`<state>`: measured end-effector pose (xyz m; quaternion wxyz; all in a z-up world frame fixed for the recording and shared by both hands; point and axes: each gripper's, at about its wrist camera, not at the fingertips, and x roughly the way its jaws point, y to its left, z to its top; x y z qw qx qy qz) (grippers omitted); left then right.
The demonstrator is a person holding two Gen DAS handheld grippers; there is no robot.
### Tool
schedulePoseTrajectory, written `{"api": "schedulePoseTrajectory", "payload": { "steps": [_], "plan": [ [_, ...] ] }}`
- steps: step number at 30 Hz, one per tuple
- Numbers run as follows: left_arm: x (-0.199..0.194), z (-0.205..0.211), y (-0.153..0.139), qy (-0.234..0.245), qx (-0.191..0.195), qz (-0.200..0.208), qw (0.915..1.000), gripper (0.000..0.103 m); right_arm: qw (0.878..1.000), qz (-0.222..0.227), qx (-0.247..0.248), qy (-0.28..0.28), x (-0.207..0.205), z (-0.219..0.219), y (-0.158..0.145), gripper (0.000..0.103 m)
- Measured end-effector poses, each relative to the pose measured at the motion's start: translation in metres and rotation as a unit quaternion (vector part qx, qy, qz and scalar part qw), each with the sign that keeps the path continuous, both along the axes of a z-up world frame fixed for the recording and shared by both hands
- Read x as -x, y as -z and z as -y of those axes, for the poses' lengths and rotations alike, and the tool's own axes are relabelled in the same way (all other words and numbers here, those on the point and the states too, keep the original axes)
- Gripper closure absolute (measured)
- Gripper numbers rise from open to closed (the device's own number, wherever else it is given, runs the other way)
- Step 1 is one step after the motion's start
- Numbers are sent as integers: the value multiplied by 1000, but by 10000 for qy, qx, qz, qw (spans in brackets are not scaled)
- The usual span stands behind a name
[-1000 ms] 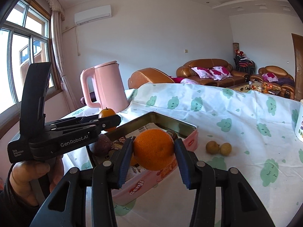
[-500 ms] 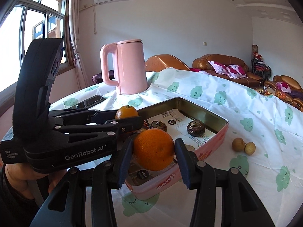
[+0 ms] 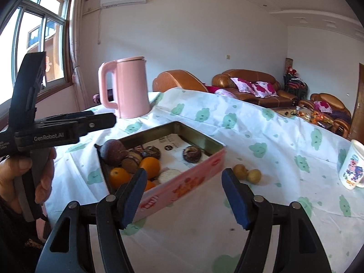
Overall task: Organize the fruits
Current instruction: 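Grasp a small brown round fruit with the right tool while the left grasps another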
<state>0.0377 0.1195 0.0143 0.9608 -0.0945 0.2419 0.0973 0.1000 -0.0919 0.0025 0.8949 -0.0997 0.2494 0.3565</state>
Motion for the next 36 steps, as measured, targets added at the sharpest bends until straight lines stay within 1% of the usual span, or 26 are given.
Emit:
{"api": "schedulePoseTrajectory", "payload": {
  "steps": [1, 3, 4, 7, 10, 13, 15, 17, 20, 22, 23, 24, 25, 27, 29, 31, 32, 34, 35, 36],
  "plan": [
    [-3, 3, -1, 27, -4, 9, 10000, 13, 9997, -4, 53, 229, -9, 9, -3, 33],
    [-10, 13, -4, 85, -26, 53, 9999, 8, 9979, -47, 135, 637, -29, 23, -7, 33],
    [-14, 18, -5, 98, -65, 84, 9999, 6, 9970, -153, 125, 745, -39, 28, -7, 33],
    [-28, 33, -6, 153, -162, 69, 9997, 6, 9935, -468, 229, 1015, -68, 33, -2, 33],
    [-43, 45, -6, 216, -193, 12, 9996, 6, 9909, -779, 404, 1022, -91, 24, 9, 34],
    [-59, 50, -5, 270, -148, -71, 9995, 6, 9883, -1133, 361, 960, -110, 15, 22, 35],
    [-68, 52, -4, 299, -76, -147, 9994, 6, 9847, -1424, 251, 969, -123, 12, 30, 47],
    [-77, 54, -3, 321, -45, -242, 9992, 6, 9807, -1644, 249, 1031, -134, 7, 39, 50],
    [-84, 58, -2, 382, 17, -306, 9988, 6, 9772, -1864, 244, 988, -141, 2, 51, 57],
    [-87, 63, -1, 436, -48, -326, 9985, 6, 9757, -1993, 93, 904, -142, 3, 54, 58],
    [-89, 65, 0, 461, -82, -346, 9983, 6, 9752, -2036, 17, 862, -142, 5, 54, 65],
    [-90, 68, 1, 490, -108, -367, 9981, 6, 9748, -2067, -34, 838, -142, 7, 54, 73],
    [-92, 71, 1, 539, -132, -388, 9977, 7, 9747, -2077, -57, 827, -142, 9, 55, 79],
    [-95, 78, 1, 626, -204, -420, 9969, 10, 9744, -2092, -168, 806, -141, 13, 56, 80],
    [-98, 86, 0, 749, -268, -461, 9958, 19, 9747, -2077, -217, 792, -139, 16, 56, 81],
    [-103, 97, -1, 918, -369, -526, 9937, 21, 9770, -1954, -153, 841, -136, 19, 53, 82],
    [-106, 102, -1, 1012, -378, -560, 9926, 21, 9780, -1886, -97, 883, -135, 21, 51, 89],
    [-113, 109, -1, 1114, -414, -663, 9907, 22, 9784, -1829, -119, 957, -135, 31, 49, 91],
    [-117, 113, 0, 1172, -401, -704, 9898, 28, 9778, -1829, -153, 1006, -137, 37, 49, 91],
    [-121, 117, 1, 1266, -369, -772, 9883, 30, 9778, -1813, -122, 1047, -138, 42, 49, 91]
  ]
}}
